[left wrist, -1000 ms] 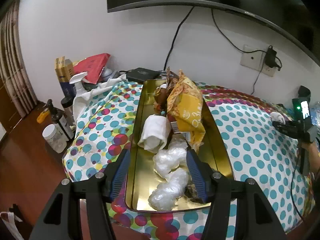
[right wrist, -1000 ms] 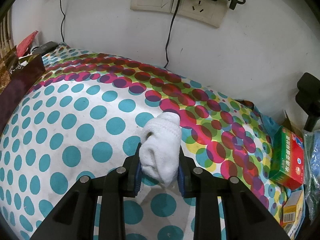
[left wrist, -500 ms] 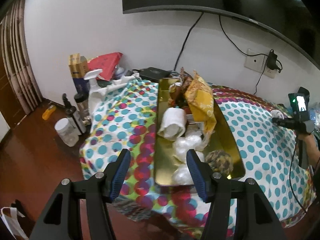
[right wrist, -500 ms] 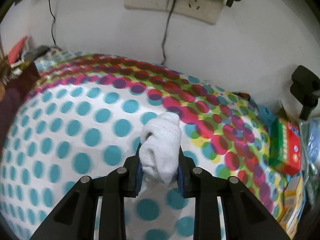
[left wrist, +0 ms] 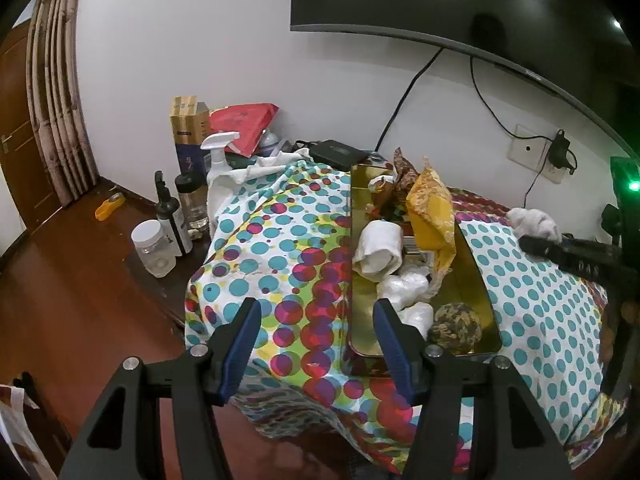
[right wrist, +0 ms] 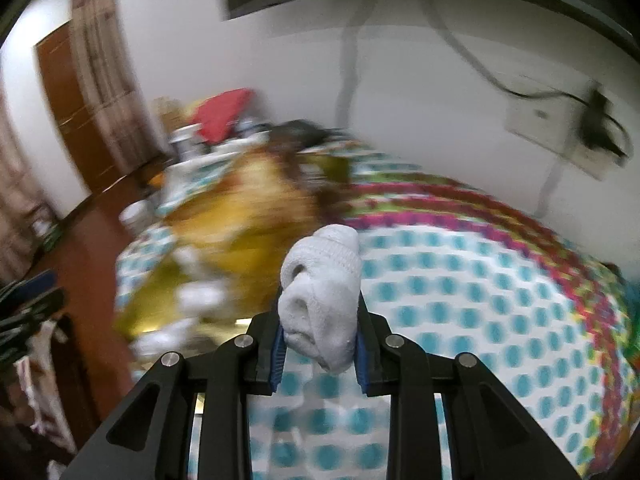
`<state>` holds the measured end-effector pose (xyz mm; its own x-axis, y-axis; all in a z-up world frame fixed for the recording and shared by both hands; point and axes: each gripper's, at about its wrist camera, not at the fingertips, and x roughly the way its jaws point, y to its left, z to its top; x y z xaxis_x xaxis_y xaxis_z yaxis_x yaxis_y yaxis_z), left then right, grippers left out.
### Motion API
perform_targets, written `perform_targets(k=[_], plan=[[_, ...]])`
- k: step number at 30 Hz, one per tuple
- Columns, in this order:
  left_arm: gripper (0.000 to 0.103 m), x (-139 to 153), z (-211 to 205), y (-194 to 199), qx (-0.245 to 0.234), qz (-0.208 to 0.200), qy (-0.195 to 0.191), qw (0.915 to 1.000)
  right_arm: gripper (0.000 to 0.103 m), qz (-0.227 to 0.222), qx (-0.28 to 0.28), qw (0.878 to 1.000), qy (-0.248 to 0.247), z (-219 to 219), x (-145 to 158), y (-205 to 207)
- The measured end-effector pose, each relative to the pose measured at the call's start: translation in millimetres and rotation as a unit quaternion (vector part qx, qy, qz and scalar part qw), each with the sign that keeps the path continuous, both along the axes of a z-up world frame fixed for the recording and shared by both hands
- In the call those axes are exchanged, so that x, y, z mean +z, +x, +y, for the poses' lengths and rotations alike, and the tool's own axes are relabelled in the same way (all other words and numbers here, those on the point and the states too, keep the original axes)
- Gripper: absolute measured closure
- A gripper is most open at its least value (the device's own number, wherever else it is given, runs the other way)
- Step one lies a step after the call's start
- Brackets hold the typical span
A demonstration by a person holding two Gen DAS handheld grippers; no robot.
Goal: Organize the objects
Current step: 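Carry the white sock onto the gold tray and release it with the right gripper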
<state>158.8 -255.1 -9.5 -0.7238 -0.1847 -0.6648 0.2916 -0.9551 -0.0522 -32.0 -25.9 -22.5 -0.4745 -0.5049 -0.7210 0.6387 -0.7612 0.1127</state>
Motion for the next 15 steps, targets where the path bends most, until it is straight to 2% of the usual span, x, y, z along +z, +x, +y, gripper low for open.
perform_targets(k=[6,9,11,15], plan=[[0.043,-1,-6,2,0.004,-0.001,-0.001,1.0,0.078,-0.034,0.051,0.998,0.019,-47,-16,26],[0.043,-4,-14,1,-0.007,-0.002,0.043,0.999,0.078,-0.052,0.052,0.997,0.024,-59,-25,25],[0.043,-5,-16,1,-0.007,-0.003,0.059,0.9983,0.078,-0.05,0.049,0.997,0.034,-68,-28,28],[0.043,-7,-16,-4,0.002,-0.014,0.043,0.999,0.077,-0.04,0.043,0.996,0.064,-83,-36,29]])
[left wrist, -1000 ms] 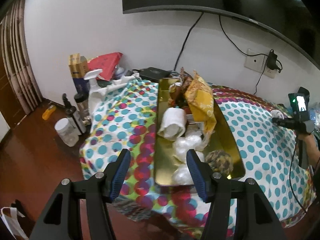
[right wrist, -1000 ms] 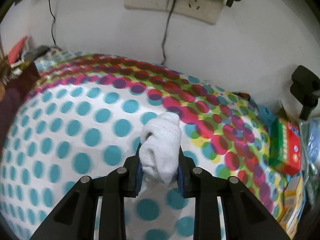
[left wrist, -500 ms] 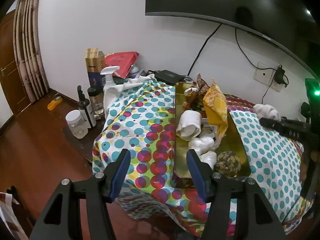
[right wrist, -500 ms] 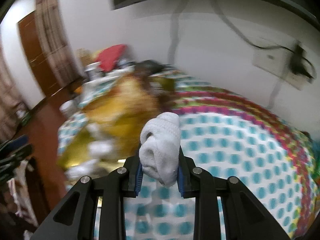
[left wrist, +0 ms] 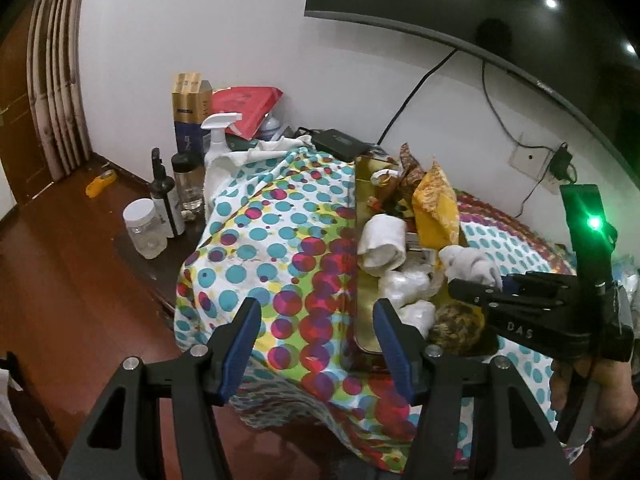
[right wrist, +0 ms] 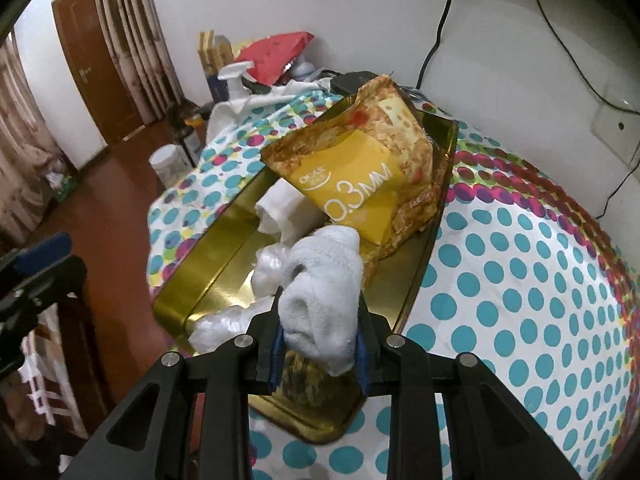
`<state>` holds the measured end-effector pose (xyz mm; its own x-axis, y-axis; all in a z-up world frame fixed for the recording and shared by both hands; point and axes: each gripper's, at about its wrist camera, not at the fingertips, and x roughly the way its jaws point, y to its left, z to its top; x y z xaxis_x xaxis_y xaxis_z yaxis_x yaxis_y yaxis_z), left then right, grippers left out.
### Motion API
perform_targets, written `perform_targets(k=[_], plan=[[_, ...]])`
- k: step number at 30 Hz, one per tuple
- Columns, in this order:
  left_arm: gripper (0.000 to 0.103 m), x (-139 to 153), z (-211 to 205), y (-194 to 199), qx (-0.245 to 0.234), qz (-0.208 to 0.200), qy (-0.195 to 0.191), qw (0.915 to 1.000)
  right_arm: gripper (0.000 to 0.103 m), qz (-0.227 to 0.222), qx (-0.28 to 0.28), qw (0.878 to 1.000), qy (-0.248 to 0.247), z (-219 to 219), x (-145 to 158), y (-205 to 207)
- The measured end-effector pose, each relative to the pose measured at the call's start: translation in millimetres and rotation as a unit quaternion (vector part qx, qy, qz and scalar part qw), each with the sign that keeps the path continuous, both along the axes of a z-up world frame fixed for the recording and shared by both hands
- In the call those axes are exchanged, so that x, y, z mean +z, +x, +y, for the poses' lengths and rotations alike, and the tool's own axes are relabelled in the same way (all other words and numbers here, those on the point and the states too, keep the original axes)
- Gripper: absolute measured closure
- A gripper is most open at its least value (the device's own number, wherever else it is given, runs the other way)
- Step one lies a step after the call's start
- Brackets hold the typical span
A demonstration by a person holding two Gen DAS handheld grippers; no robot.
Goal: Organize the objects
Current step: 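Carry the white sock onto the gold tray and release it with the right gripper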
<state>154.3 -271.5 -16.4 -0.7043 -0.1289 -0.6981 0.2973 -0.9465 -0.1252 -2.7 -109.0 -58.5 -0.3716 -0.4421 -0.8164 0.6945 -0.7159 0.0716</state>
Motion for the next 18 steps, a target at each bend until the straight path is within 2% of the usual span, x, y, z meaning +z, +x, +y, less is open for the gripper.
perform_targets(k=[8,14,16,17,18], plan=[[0.043,0,6,-9,-0.001,-0.014,-0.024,0.9996,0.076,0.012,-0.01,1.0,0.024,-20,-12,-4],[0.043,0,4,-14,-0.002,-0.02,-0.003,0.9998,0.072,0.005,-0.018,1.0,0.019,-20,-17,-8],[0.043,-2,2,-16,0.005,-0.028,-0.001,0.9996,0.058,0.013,-0.015,1.0,0.017,-20,-15,-4],[0.043,-3,1,-17,0.008,-0.033,-0.001,0.9994,0.044,0.017,-0.014,1.0,0.017,-20,-13,-3],[0.043,-4,0,-18,0.011,-0.036,0.001,0.9993,0.035,0.02,-0.013,1.0,0.015,-19,-11,-1]])
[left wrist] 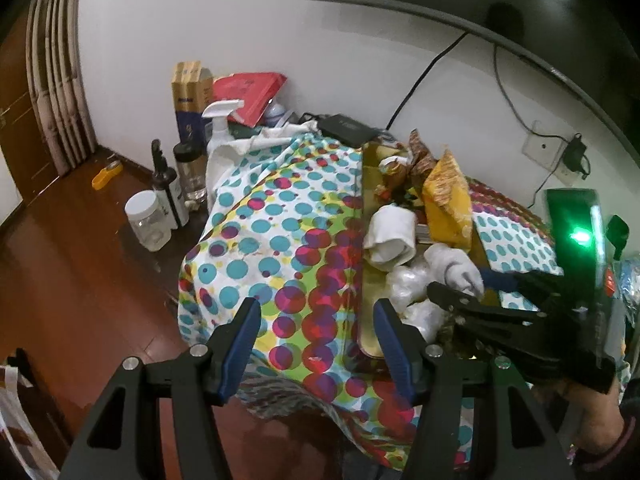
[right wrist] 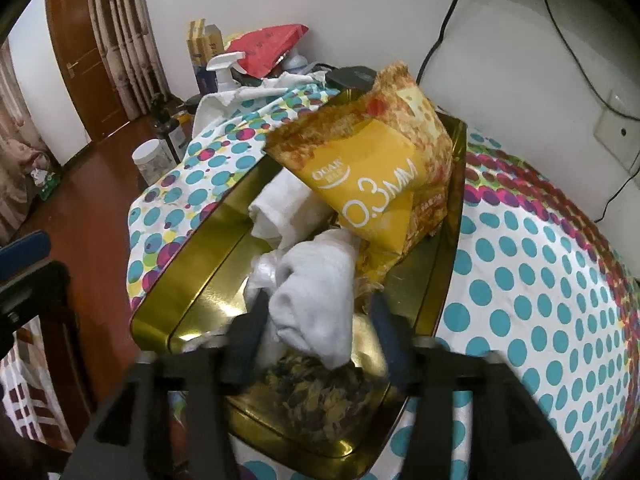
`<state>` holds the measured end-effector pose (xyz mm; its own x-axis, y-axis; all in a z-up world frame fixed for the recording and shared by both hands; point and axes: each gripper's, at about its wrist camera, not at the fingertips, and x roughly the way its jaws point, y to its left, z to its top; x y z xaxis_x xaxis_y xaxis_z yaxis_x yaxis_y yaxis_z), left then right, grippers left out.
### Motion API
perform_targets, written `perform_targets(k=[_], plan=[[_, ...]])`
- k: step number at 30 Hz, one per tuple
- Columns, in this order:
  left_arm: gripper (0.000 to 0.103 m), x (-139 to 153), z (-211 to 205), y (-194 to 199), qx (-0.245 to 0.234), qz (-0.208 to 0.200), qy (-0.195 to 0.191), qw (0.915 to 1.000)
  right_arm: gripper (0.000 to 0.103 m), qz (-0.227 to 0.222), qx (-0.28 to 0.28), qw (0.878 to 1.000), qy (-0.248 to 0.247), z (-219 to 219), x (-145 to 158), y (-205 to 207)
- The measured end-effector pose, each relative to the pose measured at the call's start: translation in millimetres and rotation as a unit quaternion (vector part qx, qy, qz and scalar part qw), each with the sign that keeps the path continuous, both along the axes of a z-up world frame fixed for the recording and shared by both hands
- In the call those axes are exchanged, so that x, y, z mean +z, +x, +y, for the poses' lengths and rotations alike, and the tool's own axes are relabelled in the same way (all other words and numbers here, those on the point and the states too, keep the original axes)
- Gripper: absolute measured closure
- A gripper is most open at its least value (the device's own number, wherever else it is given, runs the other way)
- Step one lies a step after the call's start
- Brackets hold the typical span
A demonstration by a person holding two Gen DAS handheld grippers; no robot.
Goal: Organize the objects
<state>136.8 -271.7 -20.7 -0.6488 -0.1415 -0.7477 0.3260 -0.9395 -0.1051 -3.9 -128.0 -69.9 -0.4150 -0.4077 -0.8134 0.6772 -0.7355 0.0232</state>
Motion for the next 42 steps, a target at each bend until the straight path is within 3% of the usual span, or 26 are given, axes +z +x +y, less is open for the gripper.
perform_targets(k=[2,8,10,13,16,20,29,34,42], plan=[[0.043,-1,-3,0,0.004,-0.002,0.011,0.9999,0.032,0.012,-0.001,1.0,-0.005,3,6,4],[0.043,4,3,-2,0.006,-0.003,0.009,0.9999,0.003,0.044,-0.013,0.999,-0.009,22,28,20],[0.043,7,8,-4,0.001,-0.003,0.007,1.0,0.0,0.053,-0.017,0.998,-0.012,34,34,27],[0.043,12,20,-10,-0.008,-0.002,0.005,1.0,0.0,0.049,-0.021,0.998,-0.015,56,38,37],[0.03,16,37,-15,-0.022,0.0,0.004,0.9998,0.0,0.025,-0.036,0.999,-0.023,81,37,46],[0.028,22,66,-23,-0.042,0.0,-0.021,0.9989,0.0,-0.009,-0.053,0.998,-0.043,115,34,58],[0.026,25,129,-44,-0.085,-0.013,-0.06,0.9945,0.0,-0.021,-0.082,0.996,-0.041,171,27,77],[0.026,30,152,-48,-0.089,-0.005,-0.097,0.9913,0.0,-0.025,-0.093,0.994,-0.055,188,26,74],[0.026,25,165,-52,-0.12,-0.024,-0.085,0.9889,0.0,-0.018,-0.086,0.996,-0.028,182,27,76]])
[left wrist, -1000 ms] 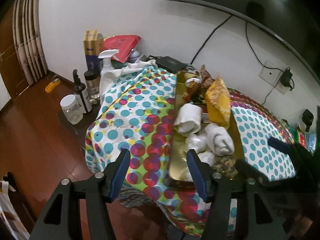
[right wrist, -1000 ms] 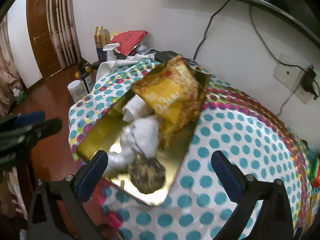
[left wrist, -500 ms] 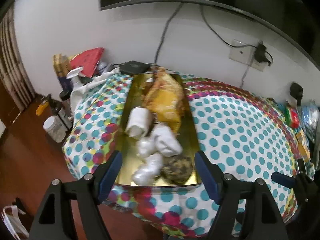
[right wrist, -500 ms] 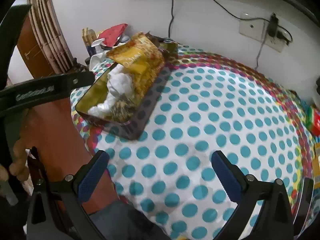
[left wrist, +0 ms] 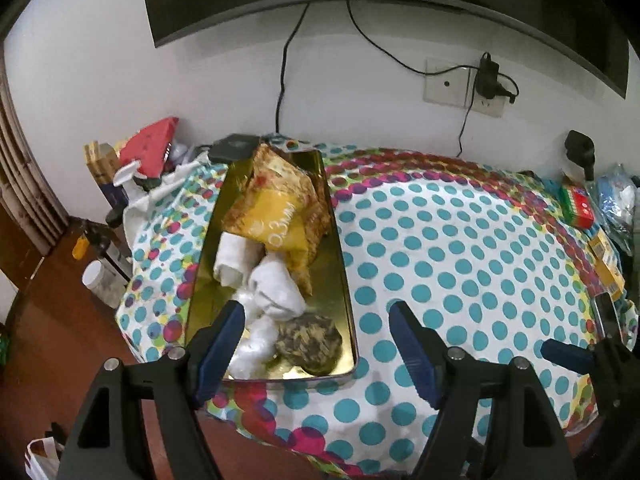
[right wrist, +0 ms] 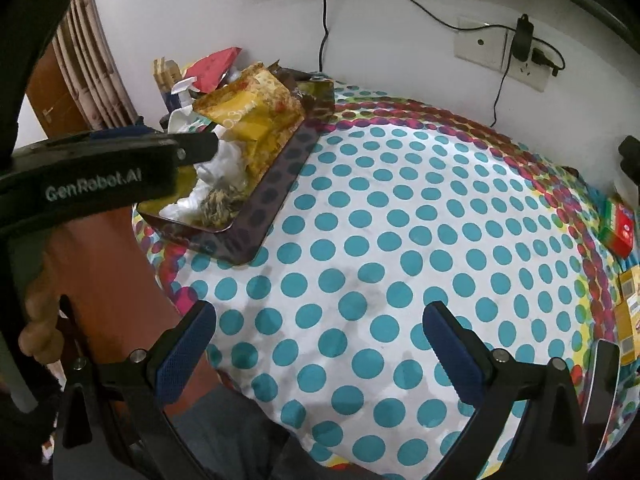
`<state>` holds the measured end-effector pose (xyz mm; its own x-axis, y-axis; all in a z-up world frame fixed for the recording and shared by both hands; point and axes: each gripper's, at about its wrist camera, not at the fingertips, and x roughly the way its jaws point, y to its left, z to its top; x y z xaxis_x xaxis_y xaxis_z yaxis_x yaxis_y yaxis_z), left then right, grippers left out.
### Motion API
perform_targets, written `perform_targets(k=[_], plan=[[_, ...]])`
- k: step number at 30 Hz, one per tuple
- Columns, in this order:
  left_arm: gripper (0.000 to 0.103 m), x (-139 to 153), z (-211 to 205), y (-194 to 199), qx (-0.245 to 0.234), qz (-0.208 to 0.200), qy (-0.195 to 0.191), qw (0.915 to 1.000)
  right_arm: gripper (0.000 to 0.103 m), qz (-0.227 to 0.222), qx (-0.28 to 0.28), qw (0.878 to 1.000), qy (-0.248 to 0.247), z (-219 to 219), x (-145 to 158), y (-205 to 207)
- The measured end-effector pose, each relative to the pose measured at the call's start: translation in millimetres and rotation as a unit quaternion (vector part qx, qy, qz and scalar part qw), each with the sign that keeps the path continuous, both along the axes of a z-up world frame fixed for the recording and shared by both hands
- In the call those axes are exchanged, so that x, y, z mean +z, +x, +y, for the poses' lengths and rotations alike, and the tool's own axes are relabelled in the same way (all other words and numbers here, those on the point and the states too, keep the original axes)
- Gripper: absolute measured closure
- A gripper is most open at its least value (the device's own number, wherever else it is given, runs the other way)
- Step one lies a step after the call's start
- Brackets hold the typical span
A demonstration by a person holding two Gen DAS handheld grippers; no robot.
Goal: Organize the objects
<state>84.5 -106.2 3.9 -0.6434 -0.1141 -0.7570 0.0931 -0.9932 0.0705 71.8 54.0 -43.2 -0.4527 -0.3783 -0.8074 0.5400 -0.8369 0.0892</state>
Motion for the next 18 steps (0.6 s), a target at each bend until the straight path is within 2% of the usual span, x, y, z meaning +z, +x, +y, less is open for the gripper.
perform_targets(k=[6,14,18], plan=[[0.026,-4,-10,-2,0.01,-0.022,0.031,0.9992,0.0,0.0,0.008,1.0,0.008,-7,4,1],[0.026,-11,-26,-5,0.031,-0.041,0.039,0.9979,0.0,-0.008,0.029,0.999,0.031,-25,20,1],[0.026,-13,-30,-6,0.041,-0.046,0.031,0.9976,0.0,-0.005,0.042,0.998,0.037,-34,23,4]])
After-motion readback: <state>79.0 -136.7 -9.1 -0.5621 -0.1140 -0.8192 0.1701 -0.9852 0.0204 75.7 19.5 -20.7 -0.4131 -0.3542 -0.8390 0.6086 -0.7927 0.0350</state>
